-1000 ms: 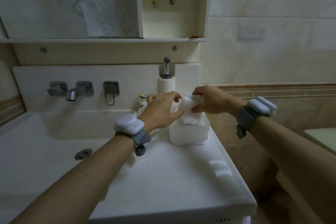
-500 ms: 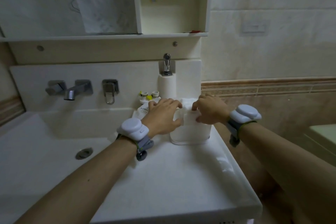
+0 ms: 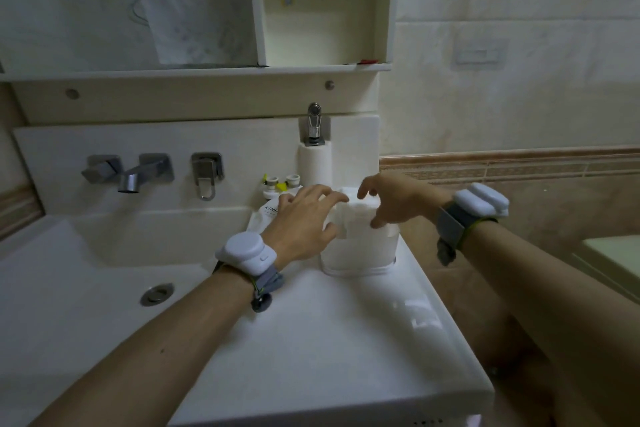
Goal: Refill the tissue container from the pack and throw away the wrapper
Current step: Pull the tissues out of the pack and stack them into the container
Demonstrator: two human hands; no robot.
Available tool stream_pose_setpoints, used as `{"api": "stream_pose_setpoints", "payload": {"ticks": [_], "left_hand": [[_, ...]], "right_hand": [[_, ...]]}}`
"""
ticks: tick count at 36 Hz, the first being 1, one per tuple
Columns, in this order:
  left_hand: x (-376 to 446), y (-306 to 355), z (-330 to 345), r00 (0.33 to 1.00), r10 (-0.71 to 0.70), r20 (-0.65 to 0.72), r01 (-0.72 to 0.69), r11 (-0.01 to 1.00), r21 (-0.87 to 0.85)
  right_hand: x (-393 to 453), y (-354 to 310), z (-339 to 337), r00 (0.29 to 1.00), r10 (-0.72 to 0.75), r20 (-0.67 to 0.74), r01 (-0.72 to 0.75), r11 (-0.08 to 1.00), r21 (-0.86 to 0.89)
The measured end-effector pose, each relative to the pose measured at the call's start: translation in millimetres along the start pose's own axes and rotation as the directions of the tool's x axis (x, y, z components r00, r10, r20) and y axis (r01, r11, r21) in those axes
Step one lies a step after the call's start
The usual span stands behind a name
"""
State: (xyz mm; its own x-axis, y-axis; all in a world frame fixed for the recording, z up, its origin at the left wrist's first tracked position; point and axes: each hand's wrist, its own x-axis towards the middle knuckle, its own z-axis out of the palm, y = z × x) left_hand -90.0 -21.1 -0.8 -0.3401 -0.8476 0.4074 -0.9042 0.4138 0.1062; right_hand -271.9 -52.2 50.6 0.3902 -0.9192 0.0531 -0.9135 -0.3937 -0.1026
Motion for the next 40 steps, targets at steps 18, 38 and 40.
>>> {"api": "stream_pose_setpoints", "payload": {"ticks": [18, 38, 40], "left_hand": [[-31.6, -36.0, -22.5, 0.904, -0.409, 0.121, 0.411, 0.912, 0.015], [-70.6, -77.2, -46.7, 0.733, -0.312, 0.604, 0.514, 0.837, -0.190], [-72.4, -79.2, -50.3, 0.738, -0.282, 0.614, 0.498, 0.841, -0.212]], "right_hand": [[10.4, -61.8, 11.9, 0.992, -0.022, -0.122, 0.051, 0.968, 0.244], [1.8, -91.6, -6.5, 0.965, 0.199, 0.170, -0.251, 0.521, 0.816], [-0.9, -90.3, -6.8, 0.973, 0.142, 0.179, -0.228, 0.537, 0.812]]}}
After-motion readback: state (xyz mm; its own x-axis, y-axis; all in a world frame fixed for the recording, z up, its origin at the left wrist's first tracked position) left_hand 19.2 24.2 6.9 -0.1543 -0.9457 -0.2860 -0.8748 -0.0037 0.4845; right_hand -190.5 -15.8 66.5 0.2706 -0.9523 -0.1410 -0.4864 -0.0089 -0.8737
